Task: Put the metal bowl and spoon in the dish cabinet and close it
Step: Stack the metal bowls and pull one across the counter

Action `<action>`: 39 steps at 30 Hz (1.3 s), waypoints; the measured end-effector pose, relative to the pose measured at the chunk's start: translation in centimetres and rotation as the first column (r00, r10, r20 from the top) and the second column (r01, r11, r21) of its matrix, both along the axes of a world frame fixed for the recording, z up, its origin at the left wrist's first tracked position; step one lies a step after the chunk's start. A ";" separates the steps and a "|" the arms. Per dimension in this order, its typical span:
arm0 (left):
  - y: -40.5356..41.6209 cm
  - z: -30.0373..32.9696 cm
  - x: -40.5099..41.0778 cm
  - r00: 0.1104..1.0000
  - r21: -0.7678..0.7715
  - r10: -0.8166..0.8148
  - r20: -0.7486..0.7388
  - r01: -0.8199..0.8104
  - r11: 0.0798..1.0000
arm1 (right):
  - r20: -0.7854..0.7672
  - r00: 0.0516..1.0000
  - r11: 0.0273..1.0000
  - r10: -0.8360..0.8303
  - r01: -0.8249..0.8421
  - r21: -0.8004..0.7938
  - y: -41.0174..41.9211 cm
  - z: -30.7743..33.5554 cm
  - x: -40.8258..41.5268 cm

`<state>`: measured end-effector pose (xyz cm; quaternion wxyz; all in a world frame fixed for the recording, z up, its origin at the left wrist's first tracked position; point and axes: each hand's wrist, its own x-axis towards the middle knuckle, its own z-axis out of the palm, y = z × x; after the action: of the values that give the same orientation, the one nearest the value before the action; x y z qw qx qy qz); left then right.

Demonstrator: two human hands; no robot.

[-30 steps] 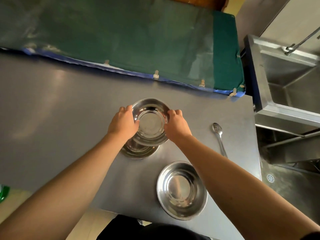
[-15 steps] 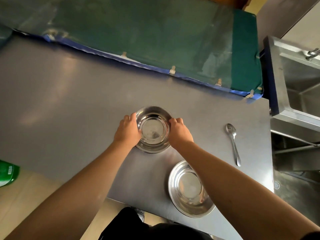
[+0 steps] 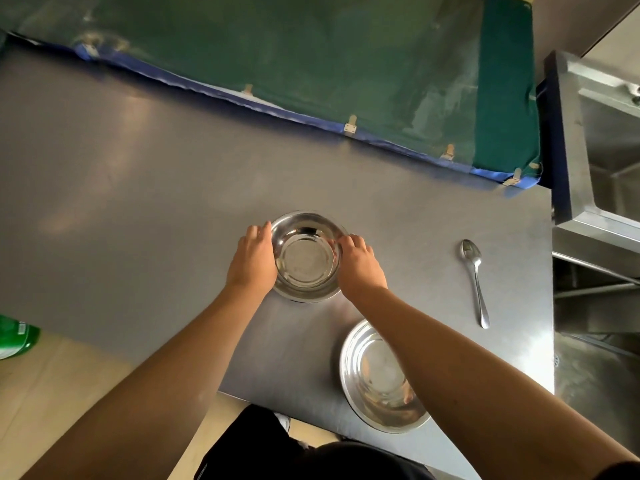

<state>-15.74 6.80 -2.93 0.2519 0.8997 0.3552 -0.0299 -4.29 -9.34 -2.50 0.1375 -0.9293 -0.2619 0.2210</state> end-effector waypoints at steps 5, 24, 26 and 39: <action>0.6 -0.3 0.1 0.998 -0.082 0.052 -0.026 -0.054 0.995 | -0.033 0.994 0.991 -0.101 0.104 0.086 0.0 -0.4 -0.6; -0.7 4.7 -1.2 0.988 -0.096 -0.072 0.135 0.085 0.992 | -0.036 0.948 0.932 -0.315 0.317 0.176 -4.9 4.0 -3.0; -2.3 5.7 -1.7 0.986 -0.096 -0.073 0.150 0.088 0.991 | -0.016 0.946 0.924 -0.322 0.318 0.210 -6.6 4.9 -3.6; -15.5 9.2 -7.6 0.975 -0.167 -0.054 0.215 0.091 0.982 | 0.012 0.935 0.900 -0.356 0.339 0.273 -19.8 7.3 -9.4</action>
<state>-23.37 -8.69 6.25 0.3651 0.8845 0.2894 0.0244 -13.66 -29.14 4.77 0.2904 -0.9404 -0.1233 0.1271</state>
